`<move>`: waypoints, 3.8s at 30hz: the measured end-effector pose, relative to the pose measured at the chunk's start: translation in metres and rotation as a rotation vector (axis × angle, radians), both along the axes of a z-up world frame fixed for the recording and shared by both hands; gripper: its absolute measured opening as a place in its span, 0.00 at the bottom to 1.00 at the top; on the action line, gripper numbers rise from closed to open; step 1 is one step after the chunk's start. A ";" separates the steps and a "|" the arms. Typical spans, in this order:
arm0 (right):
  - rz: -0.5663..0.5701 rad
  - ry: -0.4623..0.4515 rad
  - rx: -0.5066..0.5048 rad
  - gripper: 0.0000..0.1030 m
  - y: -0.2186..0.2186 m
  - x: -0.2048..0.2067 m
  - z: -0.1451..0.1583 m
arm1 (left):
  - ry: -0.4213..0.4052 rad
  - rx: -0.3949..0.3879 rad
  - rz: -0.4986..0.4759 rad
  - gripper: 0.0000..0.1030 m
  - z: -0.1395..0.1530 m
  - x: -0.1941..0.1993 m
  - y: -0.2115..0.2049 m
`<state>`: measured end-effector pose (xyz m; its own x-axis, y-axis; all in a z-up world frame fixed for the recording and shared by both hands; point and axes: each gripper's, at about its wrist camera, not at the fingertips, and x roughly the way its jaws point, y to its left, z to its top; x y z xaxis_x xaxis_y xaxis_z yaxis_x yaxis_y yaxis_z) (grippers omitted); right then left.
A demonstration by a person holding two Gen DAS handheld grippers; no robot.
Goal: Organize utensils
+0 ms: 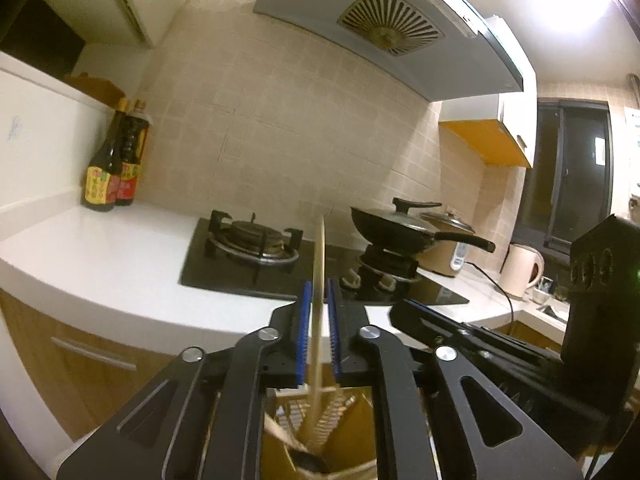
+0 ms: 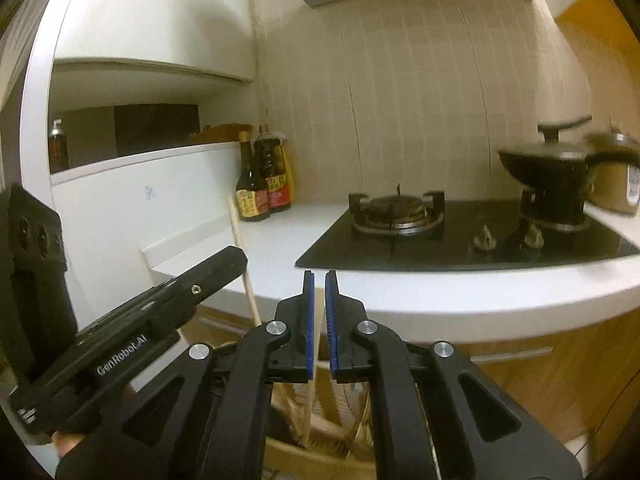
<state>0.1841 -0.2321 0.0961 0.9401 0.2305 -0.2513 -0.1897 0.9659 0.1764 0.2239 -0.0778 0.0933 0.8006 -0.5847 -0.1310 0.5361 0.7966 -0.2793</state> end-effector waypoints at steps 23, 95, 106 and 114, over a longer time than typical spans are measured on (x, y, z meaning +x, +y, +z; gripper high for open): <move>-0.135 0.046 0.005 0.71 -0.004 -0.143 -0.041 | 0.008 0.067 0.122 0.82 -0.022 -0.139 0.064; -0.303 0.039 -0.102 0.92 0.011 -0.153 -0.117 | 0.009 0.324 0.394 0.93 -0.107 -0.152 0.029; -0.304 0.045 -0.128 0.92 0.015 -0.151 -0.118 | 0.010 0.327 0.390 0.93 -0.107 -0.150 0.030; -0.304 0.045 -0.124 0.92 0.015 -0.151 -0.118 | 0.012 0.331 0.387 0.93 -0.108 -0.150 0.029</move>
